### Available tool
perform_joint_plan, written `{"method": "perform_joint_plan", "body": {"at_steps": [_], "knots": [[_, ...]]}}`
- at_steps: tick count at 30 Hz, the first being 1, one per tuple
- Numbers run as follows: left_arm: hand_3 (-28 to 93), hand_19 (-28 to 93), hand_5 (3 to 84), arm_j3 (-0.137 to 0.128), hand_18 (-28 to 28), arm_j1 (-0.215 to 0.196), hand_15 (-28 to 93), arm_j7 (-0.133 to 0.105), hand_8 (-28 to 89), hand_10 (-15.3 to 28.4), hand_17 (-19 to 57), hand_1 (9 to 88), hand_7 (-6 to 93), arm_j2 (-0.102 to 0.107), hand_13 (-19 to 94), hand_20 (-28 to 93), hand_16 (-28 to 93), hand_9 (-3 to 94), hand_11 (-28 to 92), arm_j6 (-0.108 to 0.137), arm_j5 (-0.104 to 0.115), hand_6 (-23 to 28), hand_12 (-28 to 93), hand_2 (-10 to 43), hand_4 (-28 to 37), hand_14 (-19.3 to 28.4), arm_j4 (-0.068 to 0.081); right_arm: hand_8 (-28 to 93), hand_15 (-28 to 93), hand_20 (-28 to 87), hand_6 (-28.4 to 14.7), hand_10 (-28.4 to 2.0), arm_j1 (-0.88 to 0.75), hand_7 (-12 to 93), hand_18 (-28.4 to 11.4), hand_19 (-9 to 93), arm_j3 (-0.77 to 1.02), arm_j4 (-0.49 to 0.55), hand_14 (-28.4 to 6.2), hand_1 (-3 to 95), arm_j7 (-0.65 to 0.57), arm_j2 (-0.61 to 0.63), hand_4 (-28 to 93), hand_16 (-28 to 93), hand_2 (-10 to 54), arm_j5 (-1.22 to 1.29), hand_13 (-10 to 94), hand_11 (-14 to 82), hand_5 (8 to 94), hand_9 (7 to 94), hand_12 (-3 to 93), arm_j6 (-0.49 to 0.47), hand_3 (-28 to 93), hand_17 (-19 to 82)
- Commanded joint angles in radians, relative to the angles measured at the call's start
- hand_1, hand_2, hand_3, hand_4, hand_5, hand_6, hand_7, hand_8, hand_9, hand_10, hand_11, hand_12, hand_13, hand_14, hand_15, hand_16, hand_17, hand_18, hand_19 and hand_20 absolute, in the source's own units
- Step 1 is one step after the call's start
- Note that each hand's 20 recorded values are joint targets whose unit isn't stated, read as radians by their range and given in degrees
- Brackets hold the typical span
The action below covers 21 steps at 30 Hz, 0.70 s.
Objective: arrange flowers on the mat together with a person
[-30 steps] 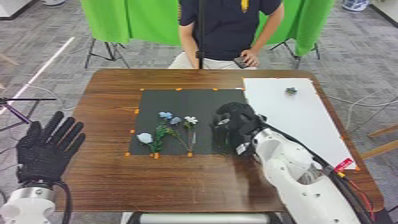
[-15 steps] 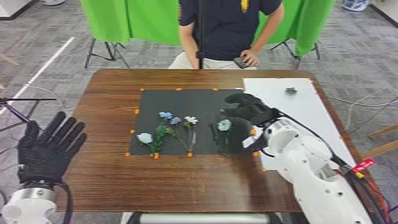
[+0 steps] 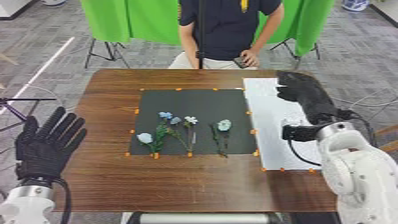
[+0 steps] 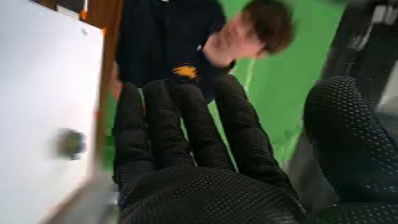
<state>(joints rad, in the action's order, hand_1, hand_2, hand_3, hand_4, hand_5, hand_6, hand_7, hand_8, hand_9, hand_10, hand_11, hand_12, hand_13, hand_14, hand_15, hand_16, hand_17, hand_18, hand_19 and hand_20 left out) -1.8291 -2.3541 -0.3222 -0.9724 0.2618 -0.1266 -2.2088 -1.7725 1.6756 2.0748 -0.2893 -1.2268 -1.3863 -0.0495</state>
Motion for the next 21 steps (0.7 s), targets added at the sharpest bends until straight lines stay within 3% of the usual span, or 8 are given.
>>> {"method": "perform_joint_plan", "body": {"at_steps": [1, 11, 21], "knots": [[65, 25, 44.9, 0.004, 13.4, -0.017, 26, -0.01, -9, 14.2, -3.6, 22.9, 10.1, -0.008, 32, 12, -4, 41.9, 15, -0.012, 0.018, 6.8, 10, 15.0, -28.3, 14.5, -0.004, -11, 26, 8, -6.8, -17.0, -0.07, 16, -18.0, 47, 0.045, -0.006, -16.9, 21.1, 0.114, 0.0, -27, 10, 11.5, 0.308, 26, 10.7, 40.1, 34.7, 12.6, 0.012, 76, 8], [66, 25, 45.2, 0.008, 13.5, -0.006, 26, 0.0, -9, 14.4, -3.5, 23.7, 10.2, -0.002, 33, 12, -4, 42.6, 16, -0.009, 0.018, 6.9, 10, 14.7, -28.3, 14.4, 0.003, -12, 25, 9, -6.2, -16.1, -0.106, 16, -18.2, 46, 0.067, 0.005, -16.8, 21.2, 0.128, -0.005, -27, 12, 11.6, 0.317, 27, 10.6, 40.8, 35.3, 12.7, 0.008, 77, 7], [66, 25, 45.3, 0.009, 13.4, 0.009, 26, 0.017, -9, 14.3, -3.4, 24.0, 10.3, 0.001, 32, 12, -4, 42.6, 15, -0.014, 0.006, 6.9, 10, 14.8, -28.3, 14.4, 0.007, -12, 23, 9, -5.9, -15.2, -0.13, 17, -18.0, 45, 0.09, 0.015, -16.5, 23.1, 0.139, 0.001, -26, 13, 6.9, 0.308, 26, 9.8, 39.5, 32.6, 12.9, 0.017, 78, 7]]}}
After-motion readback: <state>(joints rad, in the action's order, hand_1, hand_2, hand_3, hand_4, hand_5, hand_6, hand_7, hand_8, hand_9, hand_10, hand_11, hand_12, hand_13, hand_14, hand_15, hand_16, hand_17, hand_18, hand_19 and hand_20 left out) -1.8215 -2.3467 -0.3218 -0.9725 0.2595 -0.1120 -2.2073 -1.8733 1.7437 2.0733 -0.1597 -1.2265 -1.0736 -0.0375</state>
